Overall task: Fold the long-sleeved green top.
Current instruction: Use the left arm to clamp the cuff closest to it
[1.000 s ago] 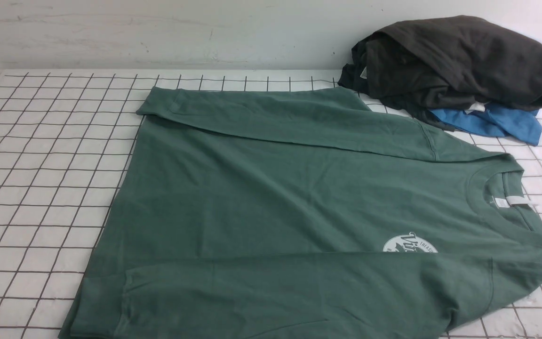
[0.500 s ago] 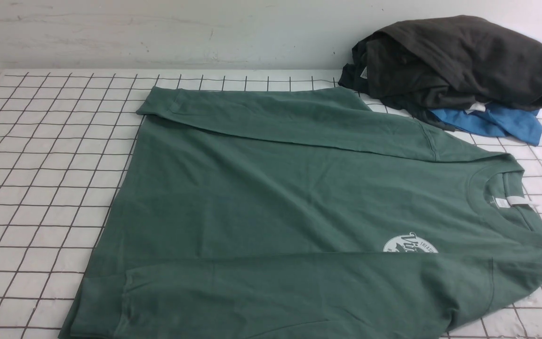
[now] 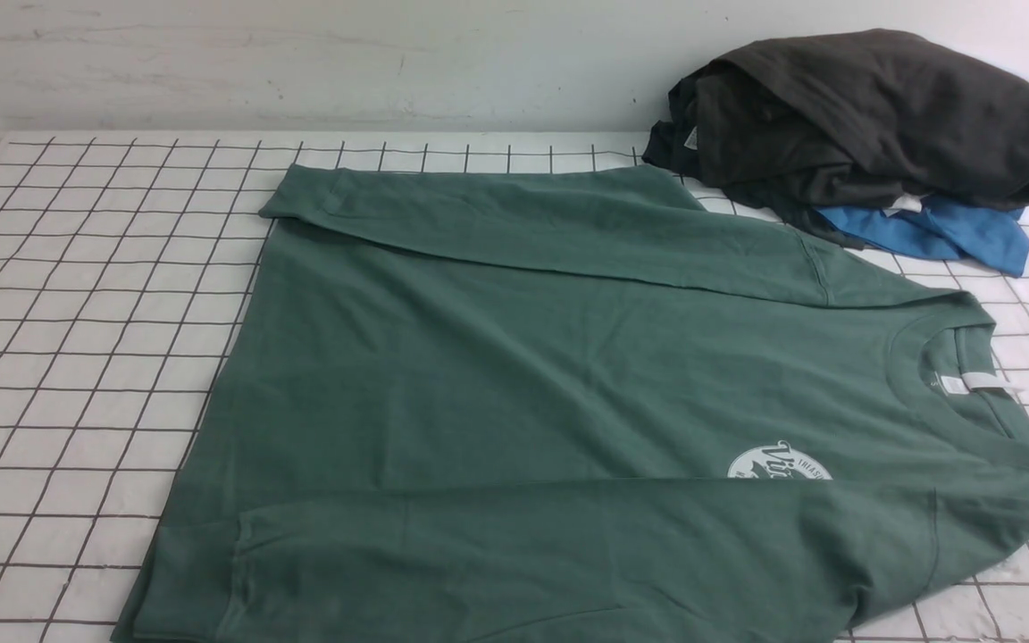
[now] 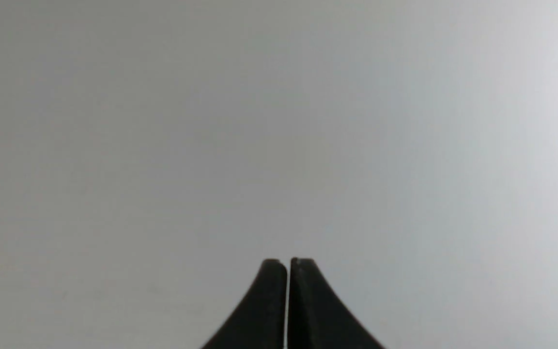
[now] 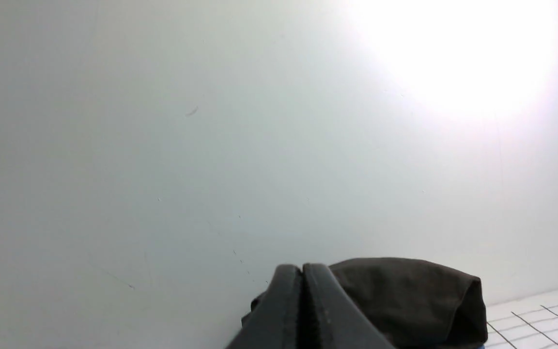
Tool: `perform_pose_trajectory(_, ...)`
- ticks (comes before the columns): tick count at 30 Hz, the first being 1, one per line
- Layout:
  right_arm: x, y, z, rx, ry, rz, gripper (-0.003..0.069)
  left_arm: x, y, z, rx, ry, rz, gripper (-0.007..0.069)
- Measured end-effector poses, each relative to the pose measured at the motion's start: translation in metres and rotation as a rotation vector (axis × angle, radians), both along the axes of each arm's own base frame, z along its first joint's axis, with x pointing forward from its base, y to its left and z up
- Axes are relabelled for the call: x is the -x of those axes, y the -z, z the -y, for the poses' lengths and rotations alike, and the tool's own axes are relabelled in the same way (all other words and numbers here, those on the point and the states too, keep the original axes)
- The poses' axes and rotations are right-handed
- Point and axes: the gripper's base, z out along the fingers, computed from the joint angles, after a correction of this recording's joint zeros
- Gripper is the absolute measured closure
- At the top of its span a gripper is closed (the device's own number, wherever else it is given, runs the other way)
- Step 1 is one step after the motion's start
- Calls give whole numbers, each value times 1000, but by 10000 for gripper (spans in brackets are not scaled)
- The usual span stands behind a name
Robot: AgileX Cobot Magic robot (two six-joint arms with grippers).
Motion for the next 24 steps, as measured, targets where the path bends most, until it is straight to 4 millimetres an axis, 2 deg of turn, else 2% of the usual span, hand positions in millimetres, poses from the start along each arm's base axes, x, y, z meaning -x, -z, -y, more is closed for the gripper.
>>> perform_pose_trajectory(2, 1, -3, 0, -16, -9, 40, 673, 8, -11, -2, 65, 27, 135, 631)
perform_pose_trajectory(5, -1, -18, -1, 9, -10, 31, 673, 11, -29, -2, 96, 44, 145, 631)
perform_pose_trajectory(7, -4, -41, -2, 66, -3, 1, 673, 7, -50, -1, 94, 51, 64, 631)
perform_pose_trajectory(8, -8, -59, -2, 103, 5, -28, 673, 1, -64, 0, 83, 54, -25, 631)
perform_pose_trajectory(9, -9, -58, -3, 109, 6, -37, 673, -2, -68, 0, 82, 56, -62, 631)
perform_pose_trajectory(10, -14, -69, -2, 132, 13, -70, 673, -8, -74, 1, 76, 58, -144, 631)
perform_pose_trajectory(11, -27, -80, 0, 183, 32, -188, 673, -27, -78, 3, 59, 54, -363, 631)
perform_pose_trajectory(12, -29, -82, 0, 190, 34, -193, 673, -29, -78, 3, 57, 53, -389, 631)
perform_pose_trajectory(14, -53, -79, 4, 253, 57, -390, 673, -55, -61, 4, 46, 45, -695, 631)
perform_pose_trajectory(16, -74, -62, 8, 258, 59, -585, 673, -74, -39, 4, 46, 40, -921, 631)
perform_pose_trajectory(20, -97, -37, 10, 194, 35, -819, 673, -95, -19, 5, 52, 38, -1101, 631)
perform_pose_trajectory(21, -109, -30, 6, 163, 1, -937, 673, -105, -12, 6, 67, 44, -1190, 631)
perform_pose_trajectory(22, -116, -28, 2, 174, -26, -1011, 673, -112, -9, 7, 65, 51, -1256, 631)
perform_pose_trajectory(23, -118, -28, 1, 184, -32, -1014, 673, -113, -8, 7, 64, 52, -1266, 631)
perform_pose_trajectory(24, -128, -24, -6, 232, -82, -1130, 673, -123, -7, 10, 41, 71, -1373, 631)
